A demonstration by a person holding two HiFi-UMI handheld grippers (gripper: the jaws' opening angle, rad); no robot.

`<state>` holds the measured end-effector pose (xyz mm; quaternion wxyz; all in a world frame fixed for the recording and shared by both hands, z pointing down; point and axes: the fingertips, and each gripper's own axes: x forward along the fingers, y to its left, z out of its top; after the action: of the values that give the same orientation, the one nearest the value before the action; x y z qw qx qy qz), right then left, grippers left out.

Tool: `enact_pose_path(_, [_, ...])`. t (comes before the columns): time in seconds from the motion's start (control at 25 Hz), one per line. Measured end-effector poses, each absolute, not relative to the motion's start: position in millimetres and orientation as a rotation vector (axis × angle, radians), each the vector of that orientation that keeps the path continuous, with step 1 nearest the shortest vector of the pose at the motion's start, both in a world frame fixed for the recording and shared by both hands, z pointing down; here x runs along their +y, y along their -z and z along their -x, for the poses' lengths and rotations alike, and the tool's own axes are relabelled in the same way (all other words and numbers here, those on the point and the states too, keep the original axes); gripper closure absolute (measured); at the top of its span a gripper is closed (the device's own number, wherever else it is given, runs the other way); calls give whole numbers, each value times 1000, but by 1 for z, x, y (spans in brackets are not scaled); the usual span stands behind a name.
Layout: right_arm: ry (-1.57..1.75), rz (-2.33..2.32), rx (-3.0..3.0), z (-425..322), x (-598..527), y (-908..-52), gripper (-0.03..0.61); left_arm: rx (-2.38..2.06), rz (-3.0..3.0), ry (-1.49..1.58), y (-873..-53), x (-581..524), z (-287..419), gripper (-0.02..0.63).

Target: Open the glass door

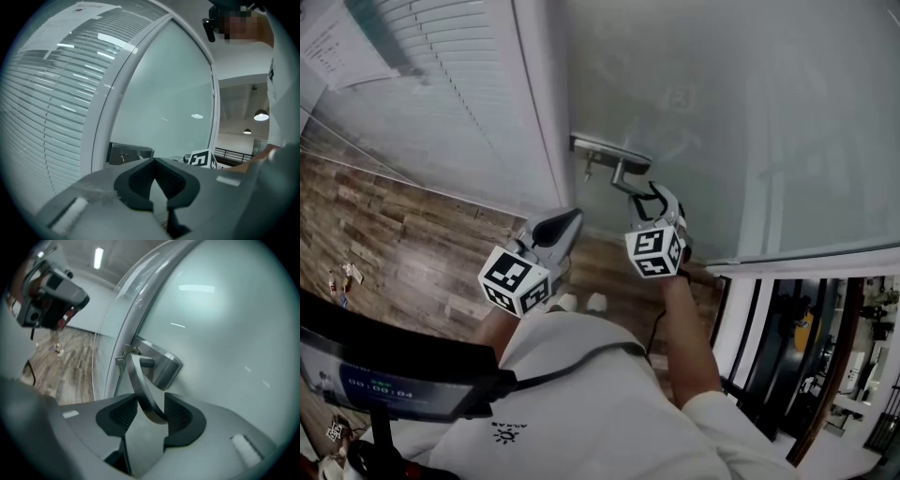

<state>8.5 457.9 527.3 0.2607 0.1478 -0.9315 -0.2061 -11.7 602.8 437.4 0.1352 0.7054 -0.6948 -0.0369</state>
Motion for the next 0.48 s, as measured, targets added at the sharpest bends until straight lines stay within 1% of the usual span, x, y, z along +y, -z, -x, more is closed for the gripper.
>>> enact_pose_path(0.12, [462, -364, -2578, -5, 458, -534, 399, -2005, -2041, 105, -440, 602, 8, 609])
enact_pose_path(0.48, [579, -288, -2493, 6, 444, -537, 416, -2018, -2044, 92, -438, 585, -2, 609])
